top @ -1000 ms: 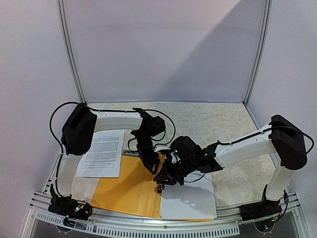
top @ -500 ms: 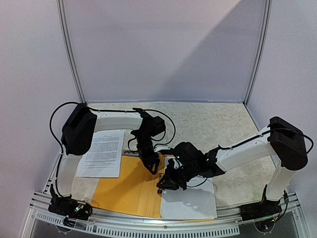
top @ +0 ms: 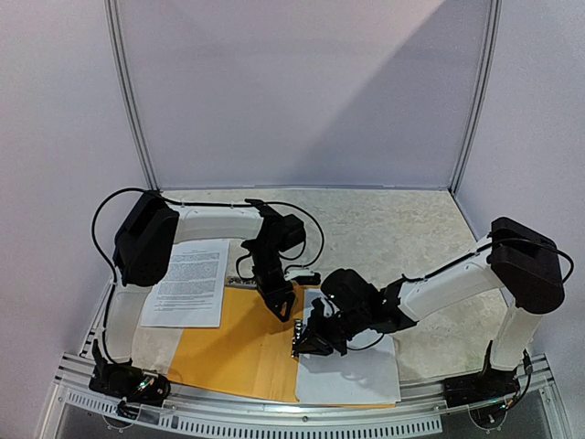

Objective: Put the files into the folder
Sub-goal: Clamp the file in the folder with some files.

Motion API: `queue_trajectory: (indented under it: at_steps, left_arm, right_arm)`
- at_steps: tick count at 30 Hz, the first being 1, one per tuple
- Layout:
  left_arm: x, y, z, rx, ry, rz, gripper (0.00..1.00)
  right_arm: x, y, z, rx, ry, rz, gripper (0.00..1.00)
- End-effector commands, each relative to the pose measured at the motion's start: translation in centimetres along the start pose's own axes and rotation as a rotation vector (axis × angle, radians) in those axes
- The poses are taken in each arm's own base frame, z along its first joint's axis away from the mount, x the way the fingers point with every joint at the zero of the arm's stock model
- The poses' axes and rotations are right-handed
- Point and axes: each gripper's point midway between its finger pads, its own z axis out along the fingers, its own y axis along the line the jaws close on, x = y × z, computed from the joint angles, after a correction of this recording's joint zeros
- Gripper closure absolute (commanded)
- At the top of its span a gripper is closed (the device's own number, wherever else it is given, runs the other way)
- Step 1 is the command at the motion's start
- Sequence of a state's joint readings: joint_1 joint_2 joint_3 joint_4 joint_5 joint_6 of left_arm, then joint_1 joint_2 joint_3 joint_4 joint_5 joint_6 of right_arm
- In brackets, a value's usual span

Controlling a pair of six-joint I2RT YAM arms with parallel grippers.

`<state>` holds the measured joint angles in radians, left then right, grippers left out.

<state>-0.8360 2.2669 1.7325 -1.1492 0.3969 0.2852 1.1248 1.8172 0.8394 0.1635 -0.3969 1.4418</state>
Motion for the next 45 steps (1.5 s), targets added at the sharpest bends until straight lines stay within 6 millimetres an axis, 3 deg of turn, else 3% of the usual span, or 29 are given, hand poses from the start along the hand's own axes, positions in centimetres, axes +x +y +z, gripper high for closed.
queue_trajectory:
  at_steps: [1, 22, 27, 33, 38, 45]
  left_arm:
    - [0.6, 4.8, 5.5, -0.13, 0.066, 0.014, 0.5]
    - [0.8, 4.7, 5.1, -0.133, 0.062, 0.022, 0.5]
    - [0.8, 4.7, 5.2, -0.133, 0.063, 0.024, 0.49]
    - [0.7, 4.8, 5.2, -0.137, 0.063, 0.024, 0.49]
    - [0.8, 4.8, 5.2, -0.135, 0.066, 0.022, 0.49]
    - [0.7, 4.9, 5.4, -0.135, 0.067, 0.021, 0.5]
  right_arm:
    - [0.1, -6.5, 0.7, 0.19, 0.002, 0.03, 0.97]
    - [0.6, -9.7, 1.4, 0.366, 0.073, 0.009, 1.0]
    - [0.9, -11.5, 0.6, 0.463, 0.092, -0.006, 1.0]
    - [0.8, -11.2, 0.9, 0.486, 0.094, -0.049, 1.0]
    - [1.2, -13.0, 1.3, 0.559, 0.122, -0.057, 1.0]
    - [1.0, -14.1, 1.3, 0.641, 0.115, -0.09, 0.95]
